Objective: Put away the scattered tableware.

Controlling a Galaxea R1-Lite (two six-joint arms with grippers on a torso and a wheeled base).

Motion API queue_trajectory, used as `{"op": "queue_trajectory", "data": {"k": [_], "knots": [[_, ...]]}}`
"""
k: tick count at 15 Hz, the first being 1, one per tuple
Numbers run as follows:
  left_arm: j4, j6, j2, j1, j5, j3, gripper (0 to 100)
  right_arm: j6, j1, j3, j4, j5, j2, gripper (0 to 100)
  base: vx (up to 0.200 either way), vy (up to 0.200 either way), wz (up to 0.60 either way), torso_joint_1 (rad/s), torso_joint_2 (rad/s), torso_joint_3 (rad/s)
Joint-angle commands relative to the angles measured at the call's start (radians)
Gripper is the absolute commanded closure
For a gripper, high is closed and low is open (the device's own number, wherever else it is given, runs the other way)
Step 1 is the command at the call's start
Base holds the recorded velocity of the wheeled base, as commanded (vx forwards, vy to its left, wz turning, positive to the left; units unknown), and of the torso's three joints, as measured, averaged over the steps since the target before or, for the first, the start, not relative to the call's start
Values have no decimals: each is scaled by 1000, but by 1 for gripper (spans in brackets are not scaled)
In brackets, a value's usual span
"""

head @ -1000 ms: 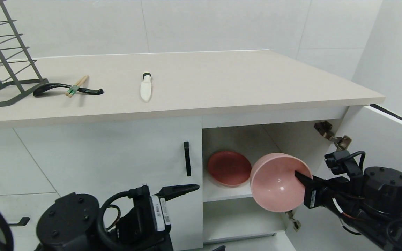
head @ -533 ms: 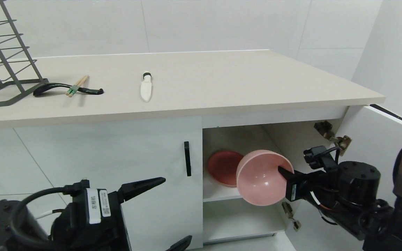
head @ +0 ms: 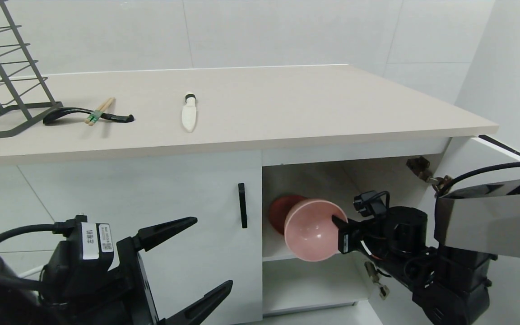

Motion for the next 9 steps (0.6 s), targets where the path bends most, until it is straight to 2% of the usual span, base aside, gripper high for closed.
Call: {"op": "queue_trajectory", "data": {"k": [1, 3, 9], "knots": [[-1, -1, 0, 2, 18, 0, 0, 2, -8, -73, -1, 40, 34, 100, 0, 0, 0, 0, 0, 0], [-1, -1, 0, 8, 31, 0, 0, 2, -28, -146, 29, 47, 57, 100, 0, 0, 0, 0, 0, 0], [-1, -1, -5, 8, 31, 0, 0, 5, -59, -389, 273, 118, 101, 100, 0, 0, 0, 0, 0, 0]]}}
